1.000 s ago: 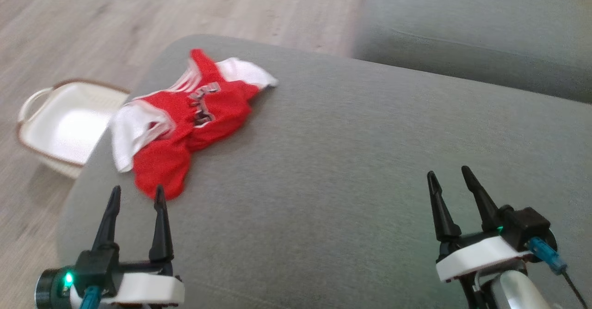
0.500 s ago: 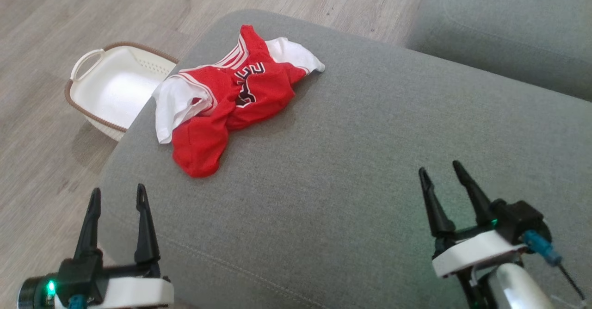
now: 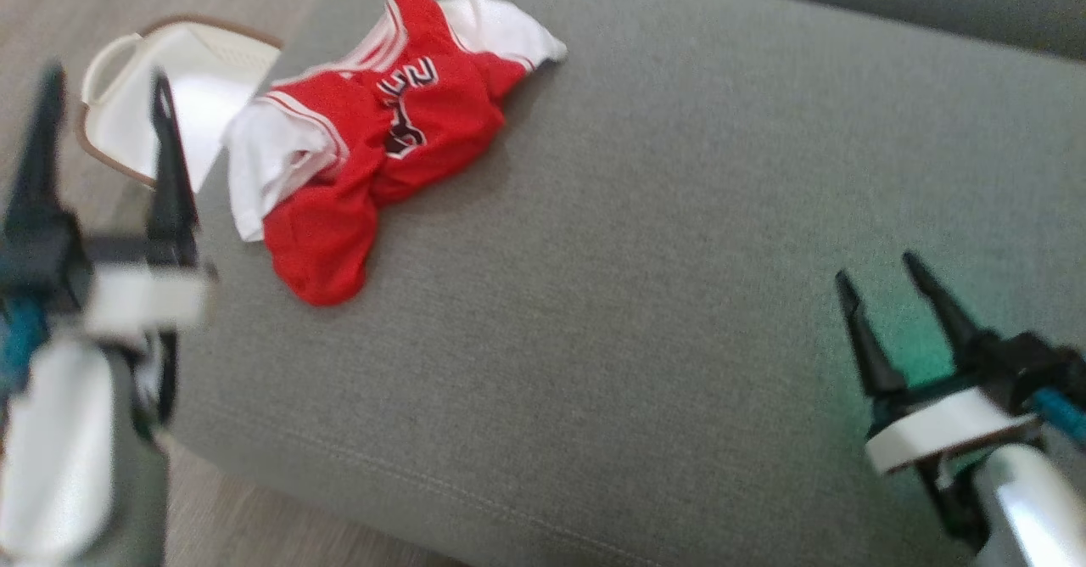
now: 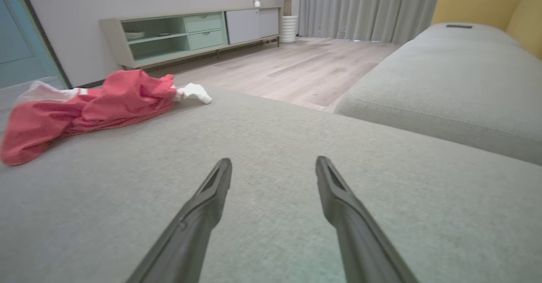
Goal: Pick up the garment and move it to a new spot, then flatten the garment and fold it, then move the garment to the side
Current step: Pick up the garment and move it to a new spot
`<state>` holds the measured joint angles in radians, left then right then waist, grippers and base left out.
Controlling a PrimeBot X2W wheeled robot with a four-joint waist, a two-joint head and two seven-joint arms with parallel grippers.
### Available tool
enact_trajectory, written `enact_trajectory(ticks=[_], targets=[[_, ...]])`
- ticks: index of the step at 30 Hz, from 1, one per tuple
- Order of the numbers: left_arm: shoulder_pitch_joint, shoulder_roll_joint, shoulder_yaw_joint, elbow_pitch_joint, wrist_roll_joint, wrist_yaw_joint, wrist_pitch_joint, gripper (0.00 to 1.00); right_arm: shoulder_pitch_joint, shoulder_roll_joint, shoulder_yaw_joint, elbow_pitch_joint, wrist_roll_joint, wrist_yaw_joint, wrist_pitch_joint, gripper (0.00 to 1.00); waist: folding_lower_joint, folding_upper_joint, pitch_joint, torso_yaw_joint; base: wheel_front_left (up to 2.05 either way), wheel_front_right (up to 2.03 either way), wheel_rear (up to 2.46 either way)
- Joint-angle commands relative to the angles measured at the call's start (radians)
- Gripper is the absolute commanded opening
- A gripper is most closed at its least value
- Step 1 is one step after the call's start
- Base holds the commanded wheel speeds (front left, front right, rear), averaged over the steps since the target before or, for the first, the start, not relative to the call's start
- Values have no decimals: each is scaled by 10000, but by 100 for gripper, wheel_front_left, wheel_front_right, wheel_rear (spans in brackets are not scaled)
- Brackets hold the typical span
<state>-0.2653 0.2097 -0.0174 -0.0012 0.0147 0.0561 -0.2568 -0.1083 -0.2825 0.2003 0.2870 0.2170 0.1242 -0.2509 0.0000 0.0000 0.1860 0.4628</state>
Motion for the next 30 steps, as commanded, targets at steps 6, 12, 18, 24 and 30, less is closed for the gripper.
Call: enact_trajectory(ticks=[6, 12, 18, 24, 30], targets=[[-3193, 812, 283, 2419, -69, -532, 143, 100, -709, -952, -28, -690, -112, 65, -109, 100, 0, 0, 1468, -452, 0, 0, 0], [-5697, 937, 470, 6506, -684, -1033, 1738, 100, -681, -1345, -185, -1146, -117, 65, -17, 100, 0, 0, 2324, -694, 0, 0, 0], [-6965, 1096, 885, 9866, -1933, -1685, 2896, 100, -584, -1616, -303, -1770, -258, 65, 230, 100, 0, 0, 2958, -1129, 0, 0, 0], [-7263, 1188, 699, 11458, -2348, -1837, 3363, 100, -545, -1815, -474, -2236, -329, 65, 420, 100, 0, 0, 3295, -1405, 0, 0, 0], [-6997, 1158, -216, 11674, -2618, -1863, 2490, 0, -628, -1664, -474, -2329, -351, 65, 437, 100, 0, 0, 3315, -1584, 0, 0, 0]])
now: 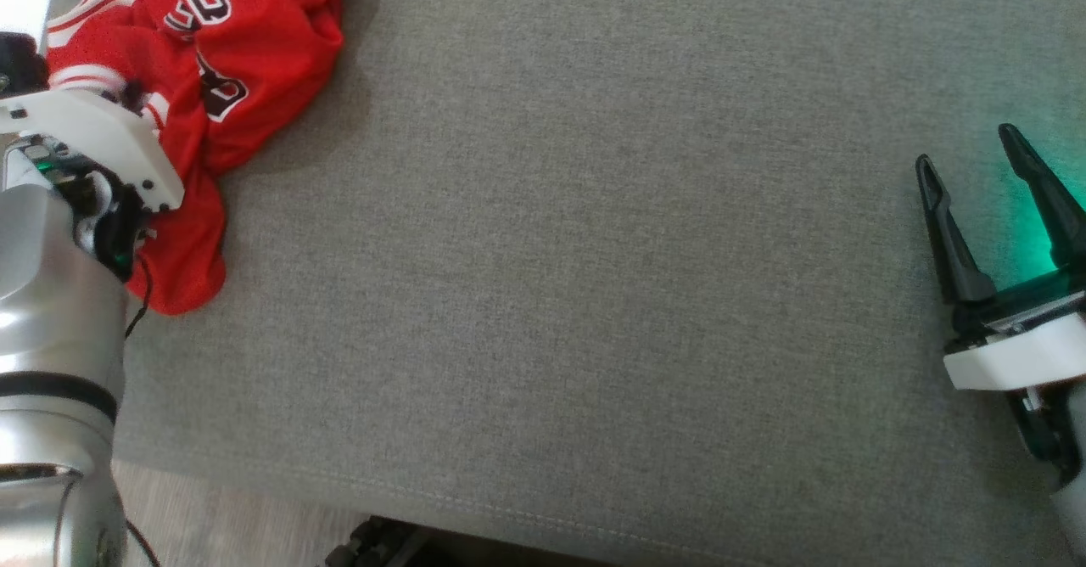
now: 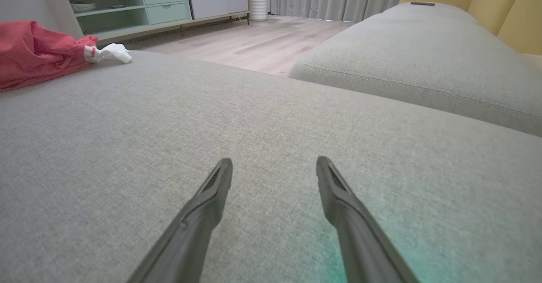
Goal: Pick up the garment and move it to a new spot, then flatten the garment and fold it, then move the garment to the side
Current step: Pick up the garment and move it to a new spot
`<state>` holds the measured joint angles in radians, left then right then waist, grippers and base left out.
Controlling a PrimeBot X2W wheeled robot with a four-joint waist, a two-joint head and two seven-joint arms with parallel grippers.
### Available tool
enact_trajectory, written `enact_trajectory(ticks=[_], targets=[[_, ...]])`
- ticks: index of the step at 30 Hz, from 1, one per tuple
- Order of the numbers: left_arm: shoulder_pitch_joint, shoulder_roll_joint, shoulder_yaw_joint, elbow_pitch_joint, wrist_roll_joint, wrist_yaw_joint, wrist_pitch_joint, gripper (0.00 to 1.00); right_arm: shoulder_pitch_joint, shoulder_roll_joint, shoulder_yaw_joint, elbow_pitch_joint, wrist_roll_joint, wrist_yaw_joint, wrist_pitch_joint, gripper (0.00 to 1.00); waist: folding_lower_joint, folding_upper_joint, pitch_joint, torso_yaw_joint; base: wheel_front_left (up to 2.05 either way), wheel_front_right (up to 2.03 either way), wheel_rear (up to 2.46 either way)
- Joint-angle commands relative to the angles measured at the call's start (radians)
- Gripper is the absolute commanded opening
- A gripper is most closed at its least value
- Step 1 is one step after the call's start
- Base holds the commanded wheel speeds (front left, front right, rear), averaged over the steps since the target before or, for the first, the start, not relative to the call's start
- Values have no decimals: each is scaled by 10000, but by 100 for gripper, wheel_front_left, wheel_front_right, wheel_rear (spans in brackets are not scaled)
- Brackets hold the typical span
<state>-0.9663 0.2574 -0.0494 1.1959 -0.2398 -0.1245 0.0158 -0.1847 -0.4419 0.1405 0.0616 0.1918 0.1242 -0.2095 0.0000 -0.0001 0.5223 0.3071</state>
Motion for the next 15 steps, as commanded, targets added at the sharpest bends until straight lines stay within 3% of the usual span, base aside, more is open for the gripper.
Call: enact_trajectory(ticks=[1, 7, 15], targets=[[45, 755, -44, -388, -104, -57, -649, 0, 113, 8, 130, -41, -91, 65, -9, 100, 0, 1, -121, -52, 0, 0, 0], [-137, 1106, -1020, -1336, -418, -59, -2493, 0, -74, 660, 362, 475, 96, 65, -283, 100, 0, 1, -1054, -233, 0, 0, 0], [-699, 1904, -2461, -3994, -367, -60, -2768, 0, -332, 1862, 997, 1596, 345, 65, -512, 100, 0, 1, -3085, -1095, 0, 0, 0]])
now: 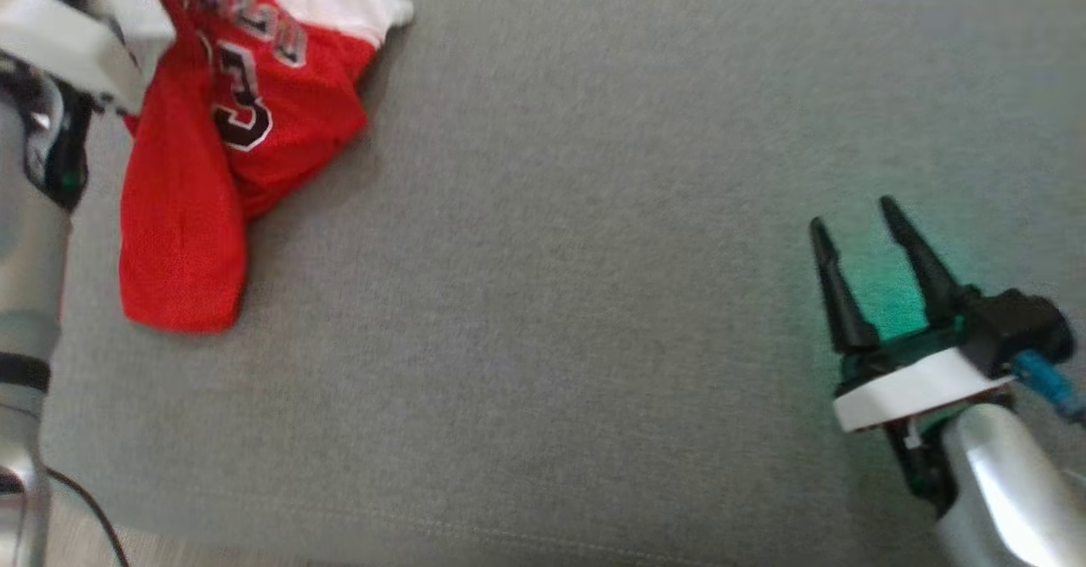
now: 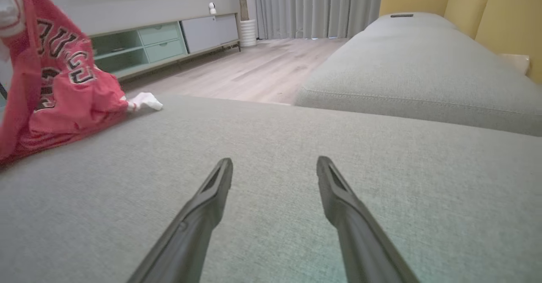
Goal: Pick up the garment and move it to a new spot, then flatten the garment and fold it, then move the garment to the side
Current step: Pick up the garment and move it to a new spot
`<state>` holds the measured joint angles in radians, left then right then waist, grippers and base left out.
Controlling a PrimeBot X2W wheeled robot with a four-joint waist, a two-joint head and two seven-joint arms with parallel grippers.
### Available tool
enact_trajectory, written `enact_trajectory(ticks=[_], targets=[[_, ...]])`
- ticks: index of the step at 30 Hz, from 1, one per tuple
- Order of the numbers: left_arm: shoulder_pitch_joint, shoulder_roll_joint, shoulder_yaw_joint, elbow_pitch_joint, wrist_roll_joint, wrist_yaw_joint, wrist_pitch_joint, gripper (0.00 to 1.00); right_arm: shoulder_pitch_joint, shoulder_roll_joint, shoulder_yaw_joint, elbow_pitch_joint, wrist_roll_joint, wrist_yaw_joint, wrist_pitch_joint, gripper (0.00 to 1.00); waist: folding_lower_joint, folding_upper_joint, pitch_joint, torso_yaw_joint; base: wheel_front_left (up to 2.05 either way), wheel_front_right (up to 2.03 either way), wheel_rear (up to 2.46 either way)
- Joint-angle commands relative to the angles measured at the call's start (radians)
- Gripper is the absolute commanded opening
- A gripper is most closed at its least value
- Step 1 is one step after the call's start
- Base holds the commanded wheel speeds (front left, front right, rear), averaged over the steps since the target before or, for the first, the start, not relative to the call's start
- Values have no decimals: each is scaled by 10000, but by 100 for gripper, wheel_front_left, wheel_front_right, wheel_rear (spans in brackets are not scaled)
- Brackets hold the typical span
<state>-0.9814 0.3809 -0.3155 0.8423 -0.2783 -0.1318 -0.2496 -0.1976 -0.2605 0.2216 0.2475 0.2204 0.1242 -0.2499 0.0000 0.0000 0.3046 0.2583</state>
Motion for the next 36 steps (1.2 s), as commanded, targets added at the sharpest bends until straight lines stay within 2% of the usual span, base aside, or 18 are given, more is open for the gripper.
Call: enact_trajectory(ticks=[1, 9, 13, 17, 24, 31, 36], targets=[[-548, 669, 201, -459, 18, 13, -114, 0, -203, 48, 186, -262, 59, 65, -108, 100, 0, 0, -908, -608, 0, 0, 0], [-942, 1756, -802, -3062, -573, 12, 90, 0, -62, 1147, 284, -173, 223, 65, -116, 100, 0, 0, -2319, -2568, 0, 0, 0], [-1373, 1855, -958, -4048, -853, 12, 486, 0, -70, 1501, 341, -260, 286, 65, -116, 100, 0, 0, -2484, -3551, 0, 0, 0], [-1867, 1565, -1200, -4573, -845, 22, 821, 0, -104, 1710, 383, -338, 317, 65, -117, 100, 0, 0, -2435, -4296, 0, 0, 0], [-2195, 765, -1922, -4375, -708, 51, 1103, 0, -157, 1917, 308, -434, 323, 65, -117, 100, 0, 0, -2248, -5189, 0, 0, 0], [-326, -317, -3200, -4395, -1054, 37, 691, 0, -168, 2016, 272, -526, 289, 65, -118, 100, 0, 0, -1716, -5433, 0, 0, 0], [1442, -1457, -4117, -4283, -1137, 85, 105, 0, -234, 2040, 238, -533, 228, 65, -118, 100, 0, 0, -1145, -5223, 0, 0, 0]])
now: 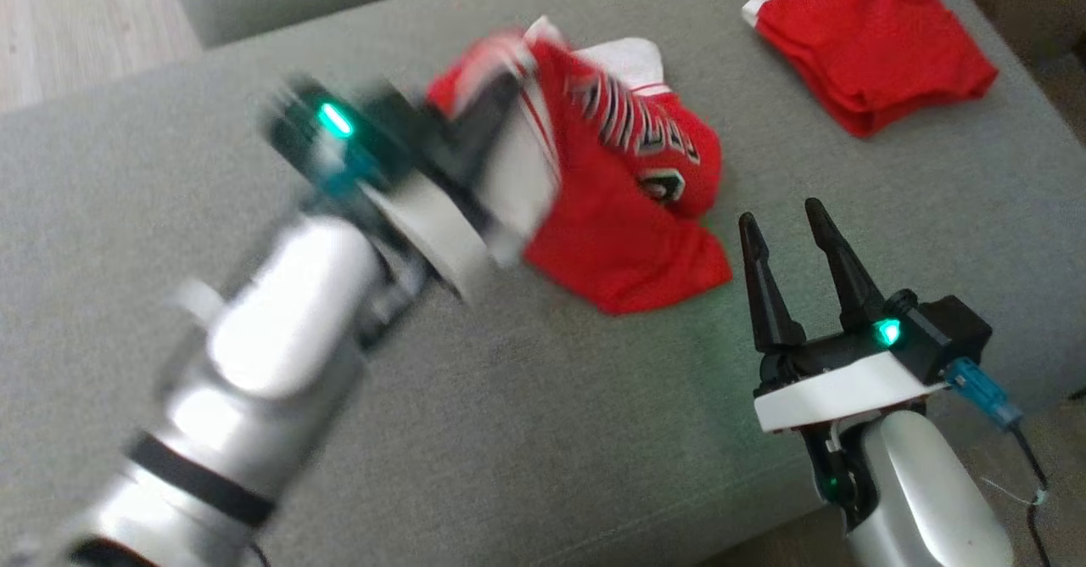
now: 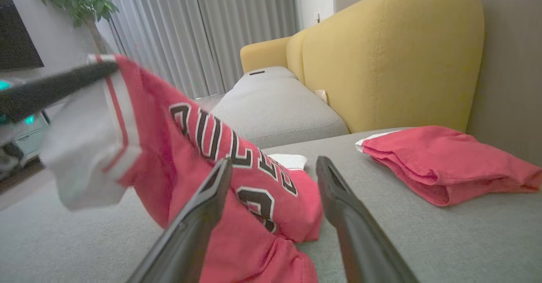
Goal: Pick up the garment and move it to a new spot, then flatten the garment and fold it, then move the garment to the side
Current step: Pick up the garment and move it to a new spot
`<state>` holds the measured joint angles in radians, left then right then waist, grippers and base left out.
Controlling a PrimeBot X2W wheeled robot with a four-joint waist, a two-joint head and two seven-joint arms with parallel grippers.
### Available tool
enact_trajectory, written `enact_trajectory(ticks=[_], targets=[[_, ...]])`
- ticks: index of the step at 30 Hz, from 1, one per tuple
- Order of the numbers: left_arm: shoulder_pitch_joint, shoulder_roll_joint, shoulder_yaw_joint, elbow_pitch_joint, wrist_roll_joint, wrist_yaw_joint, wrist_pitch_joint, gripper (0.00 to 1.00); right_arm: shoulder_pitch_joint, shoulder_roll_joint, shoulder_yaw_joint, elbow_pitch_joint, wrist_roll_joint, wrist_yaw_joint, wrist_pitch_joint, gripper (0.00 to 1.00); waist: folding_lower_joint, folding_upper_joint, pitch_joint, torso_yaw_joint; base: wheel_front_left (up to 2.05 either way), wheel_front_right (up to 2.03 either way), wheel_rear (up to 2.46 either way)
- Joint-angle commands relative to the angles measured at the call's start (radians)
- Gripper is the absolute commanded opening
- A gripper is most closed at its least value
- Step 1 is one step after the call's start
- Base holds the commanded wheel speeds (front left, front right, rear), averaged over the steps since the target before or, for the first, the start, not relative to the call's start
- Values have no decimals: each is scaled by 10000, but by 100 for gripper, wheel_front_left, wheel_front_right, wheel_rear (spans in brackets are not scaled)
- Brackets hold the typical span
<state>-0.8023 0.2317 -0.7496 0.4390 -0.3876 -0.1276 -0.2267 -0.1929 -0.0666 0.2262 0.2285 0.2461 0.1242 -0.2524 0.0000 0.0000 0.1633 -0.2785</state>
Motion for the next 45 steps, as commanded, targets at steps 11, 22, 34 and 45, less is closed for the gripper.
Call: enact_trajectory(ticks=[11, 22, 34, 45], targets=[[2656, -1682, -1073, 699, -512, 15, -346, 100, -32, -100, 282, -132, -180, 65, -93, 100, 0, 0, 26, 928, 0, 0, 0], [5547, -1680, 1317, -2486, -107, 1514, -349, 100, 1005, -288, 231, 189, -130, 65, -93, 100, 0, 0, -1752, 2075, 0, 0, 0], [8887, -618, 5054, -4175, 1846, 2541, -350, 100, 1880, -342, -217, 345, -316, 65, -93, 100, 0, 0, -2554, 2768, 0, 0, 0], [9787, -1006, 6094, -4260, 2692, 2127, -350, 100, 2447, -200, -682, 202, -628, 65, -93, 100, 0, 0, -2839, 3025, 0, 0, 0]])
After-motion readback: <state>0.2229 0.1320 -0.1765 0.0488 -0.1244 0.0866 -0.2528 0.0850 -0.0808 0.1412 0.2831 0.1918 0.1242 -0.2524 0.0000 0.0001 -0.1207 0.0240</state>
